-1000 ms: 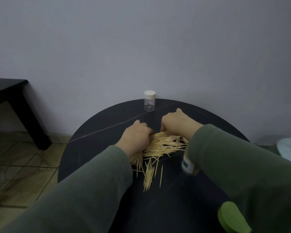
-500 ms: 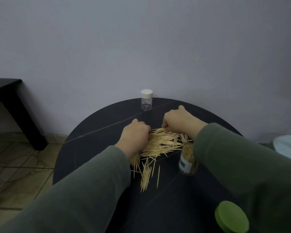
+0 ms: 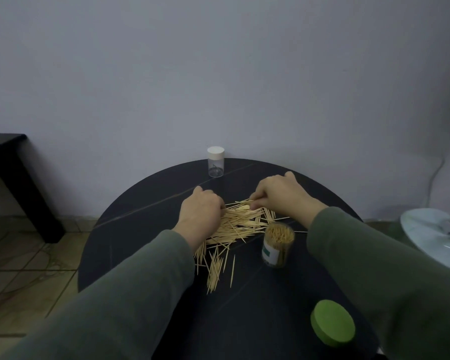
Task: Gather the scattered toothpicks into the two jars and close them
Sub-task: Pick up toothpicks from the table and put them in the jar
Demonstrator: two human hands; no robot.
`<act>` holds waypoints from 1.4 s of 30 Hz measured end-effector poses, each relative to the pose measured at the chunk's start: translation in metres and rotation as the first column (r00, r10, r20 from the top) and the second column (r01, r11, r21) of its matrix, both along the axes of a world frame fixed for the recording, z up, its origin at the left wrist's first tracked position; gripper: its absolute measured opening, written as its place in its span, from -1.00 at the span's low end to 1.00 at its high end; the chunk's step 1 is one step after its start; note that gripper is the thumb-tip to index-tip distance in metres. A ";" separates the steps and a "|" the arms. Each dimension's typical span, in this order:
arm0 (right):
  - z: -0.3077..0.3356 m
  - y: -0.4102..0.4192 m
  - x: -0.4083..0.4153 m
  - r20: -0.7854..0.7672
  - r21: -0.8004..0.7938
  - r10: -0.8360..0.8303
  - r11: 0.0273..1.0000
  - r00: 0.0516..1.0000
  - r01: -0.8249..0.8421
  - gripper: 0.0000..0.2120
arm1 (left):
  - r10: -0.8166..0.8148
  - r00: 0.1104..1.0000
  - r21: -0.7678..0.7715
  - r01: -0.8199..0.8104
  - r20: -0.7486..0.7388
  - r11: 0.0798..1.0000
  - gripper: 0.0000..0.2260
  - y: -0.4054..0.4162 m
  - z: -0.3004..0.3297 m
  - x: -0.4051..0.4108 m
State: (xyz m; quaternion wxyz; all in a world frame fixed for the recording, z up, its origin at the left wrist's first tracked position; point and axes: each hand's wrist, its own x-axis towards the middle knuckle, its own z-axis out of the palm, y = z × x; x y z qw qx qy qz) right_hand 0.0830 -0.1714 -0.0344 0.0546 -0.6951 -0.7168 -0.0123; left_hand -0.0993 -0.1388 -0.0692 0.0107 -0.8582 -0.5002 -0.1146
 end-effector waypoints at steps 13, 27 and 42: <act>0.001 -0.027 0.011 -0.245 0.054 -0.089 0.993 0.965 0.105 -0.75 | 0.081 0.993 -0.039 -0.078 0.081 0.996 -0.82 -0.024 0.014 0.005; 0.008 -0.084 0.017 -0.814 0.116 0.067 0.992 0.576 0.049 -0.86 | -0.238 0.971 0.071 0.237 0.009 0.969 -0.79 -0.054 0.060 0.009; -0.012 -0.101 0.018 -0.773 0.070 0.056 0.998 0.631 -0.002 -0.76 | -0.313 0.947 -0.073 0.308 -0.075 0.948 -0.78 -0.069 0.058 0.026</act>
